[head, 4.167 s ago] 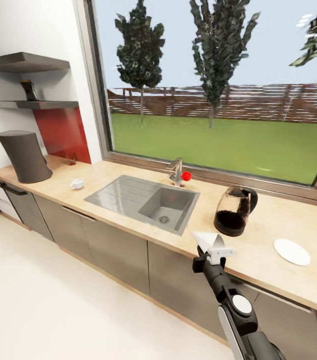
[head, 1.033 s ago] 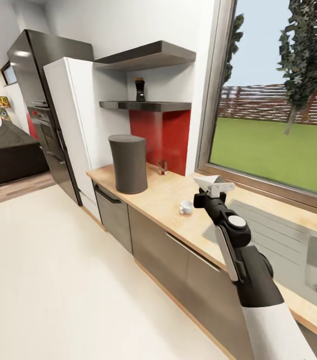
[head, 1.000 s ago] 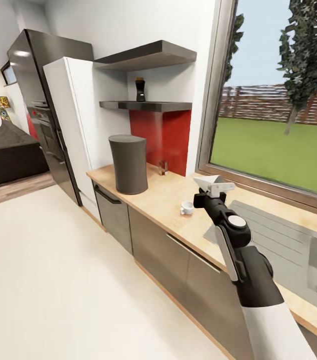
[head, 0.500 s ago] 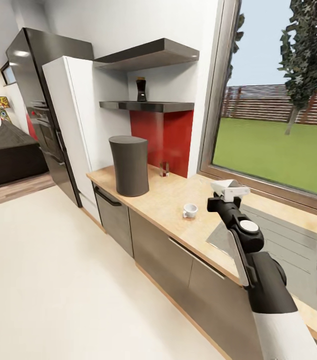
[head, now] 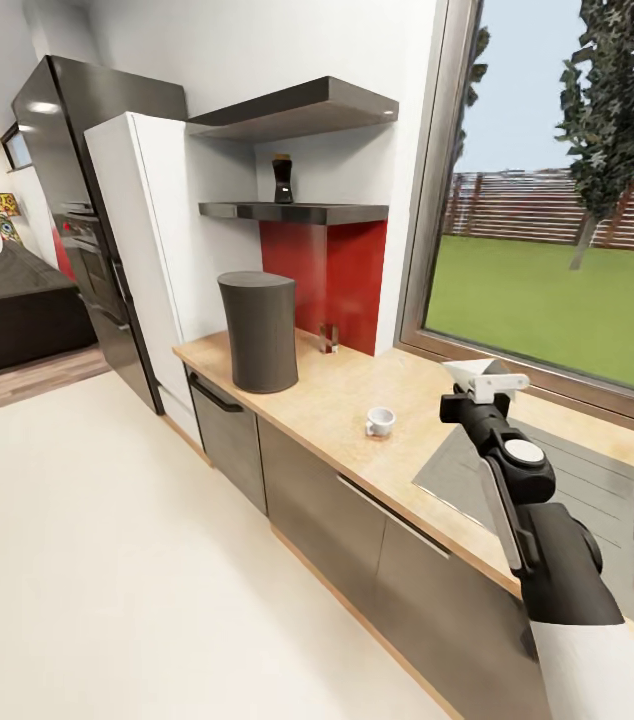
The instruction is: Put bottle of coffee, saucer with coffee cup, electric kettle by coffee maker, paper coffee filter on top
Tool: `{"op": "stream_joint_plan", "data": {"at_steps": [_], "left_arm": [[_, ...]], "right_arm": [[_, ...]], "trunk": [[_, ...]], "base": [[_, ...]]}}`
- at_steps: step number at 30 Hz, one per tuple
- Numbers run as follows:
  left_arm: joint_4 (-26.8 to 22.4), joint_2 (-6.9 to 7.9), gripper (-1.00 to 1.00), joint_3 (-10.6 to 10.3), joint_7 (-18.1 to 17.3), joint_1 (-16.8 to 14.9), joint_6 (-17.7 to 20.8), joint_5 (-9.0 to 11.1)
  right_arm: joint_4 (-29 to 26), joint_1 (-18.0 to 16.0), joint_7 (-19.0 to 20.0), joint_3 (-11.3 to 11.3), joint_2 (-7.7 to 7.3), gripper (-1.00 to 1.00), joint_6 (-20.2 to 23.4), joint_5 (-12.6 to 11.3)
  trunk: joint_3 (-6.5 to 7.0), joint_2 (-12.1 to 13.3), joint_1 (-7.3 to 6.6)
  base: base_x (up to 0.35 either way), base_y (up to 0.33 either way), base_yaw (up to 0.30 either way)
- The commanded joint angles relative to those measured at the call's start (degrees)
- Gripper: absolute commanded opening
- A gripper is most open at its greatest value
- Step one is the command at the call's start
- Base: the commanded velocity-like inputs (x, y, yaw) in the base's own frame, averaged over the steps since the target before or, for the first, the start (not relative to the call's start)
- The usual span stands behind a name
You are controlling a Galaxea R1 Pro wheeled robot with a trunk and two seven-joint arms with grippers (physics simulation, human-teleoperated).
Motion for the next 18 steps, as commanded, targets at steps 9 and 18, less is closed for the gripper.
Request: {"op": "stream_joint_plan", "data": {"at_steps": [9,18], "left_arm": [[0.11,-0.01,1.0,-0.03,0.08,-0.05,0.06,0.02],[0.11,0.04,1.0,-0.08,0.08,-0.05,0.23,-0.04]], "right_arm": [[-0.01,-0.64,-0.3,0.3,-0.03,-1.0,1.5,0.0],[1.87,-22.7,-0.41,0.65,1.28,-1.0,27.93,-0.1]], "trunk": [[-0.13,-0.12,0.03],[-0.13,-0.12,0.03]], "base": [[0.0,0.0,0.0],[0.0,0.0,0.0]]}}
